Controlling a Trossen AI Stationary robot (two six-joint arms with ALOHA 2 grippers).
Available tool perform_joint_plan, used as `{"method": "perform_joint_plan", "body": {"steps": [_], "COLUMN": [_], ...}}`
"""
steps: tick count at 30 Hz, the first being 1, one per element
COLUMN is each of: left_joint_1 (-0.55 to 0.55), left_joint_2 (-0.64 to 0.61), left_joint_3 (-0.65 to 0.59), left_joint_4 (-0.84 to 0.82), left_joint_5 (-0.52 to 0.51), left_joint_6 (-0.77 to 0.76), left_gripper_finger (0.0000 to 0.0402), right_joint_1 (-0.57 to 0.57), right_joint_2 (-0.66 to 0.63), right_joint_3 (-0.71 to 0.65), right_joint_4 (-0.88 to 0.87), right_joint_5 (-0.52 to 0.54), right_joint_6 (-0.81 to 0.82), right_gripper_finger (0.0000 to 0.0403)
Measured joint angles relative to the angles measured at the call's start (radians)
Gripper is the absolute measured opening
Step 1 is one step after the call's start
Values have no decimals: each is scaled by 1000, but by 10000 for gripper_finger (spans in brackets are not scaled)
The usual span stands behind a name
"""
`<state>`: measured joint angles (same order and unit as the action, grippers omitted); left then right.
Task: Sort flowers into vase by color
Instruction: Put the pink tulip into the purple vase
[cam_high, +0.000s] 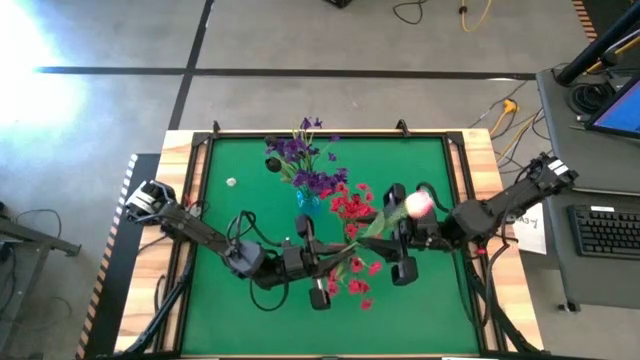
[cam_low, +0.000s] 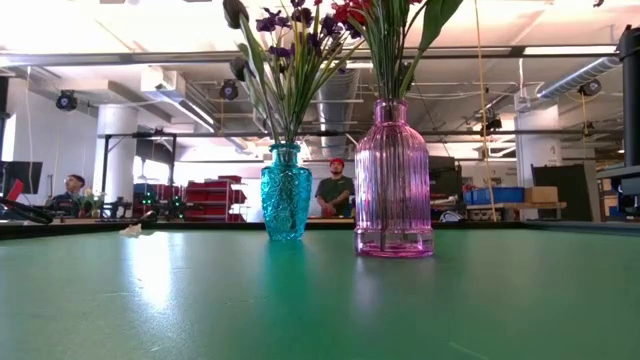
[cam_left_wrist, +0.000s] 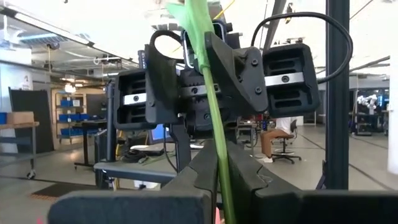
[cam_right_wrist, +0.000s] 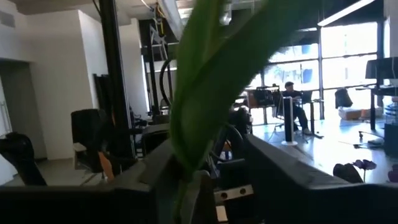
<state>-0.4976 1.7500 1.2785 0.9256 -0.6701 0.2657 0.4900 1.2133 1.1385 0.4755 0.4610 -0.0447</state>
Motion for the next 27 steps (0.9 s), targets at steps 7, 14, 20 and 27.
{"method": "perform_joint_plan", "body": {"steps": [7,14,20,27], "left_joint_1": [0,-11,-37,-70], "left_joint_2": [0,0,-7,-14], "left_joint_3": [0,7,66,276], "left_joint_4": [-1,-14,-167,-642], "left_joint_5": [-2,-1,-1,1], "left_joint_6": [-13,-9,-16,-88], "left_gripper_finger": [20,110,201,246], "right_joint_1": [1,16,63,77], "right_joint_2": [0,-18,-124,-258], "right_joint_3": [0,0,3,67], "right_joint_4": [0,-35,-146,-461], "right_joint_5": [-47,-77,-75,-70], "right_joint_6": [-26,-15,-34,32], "right_gripper_finger": [40,22,22,22]}}
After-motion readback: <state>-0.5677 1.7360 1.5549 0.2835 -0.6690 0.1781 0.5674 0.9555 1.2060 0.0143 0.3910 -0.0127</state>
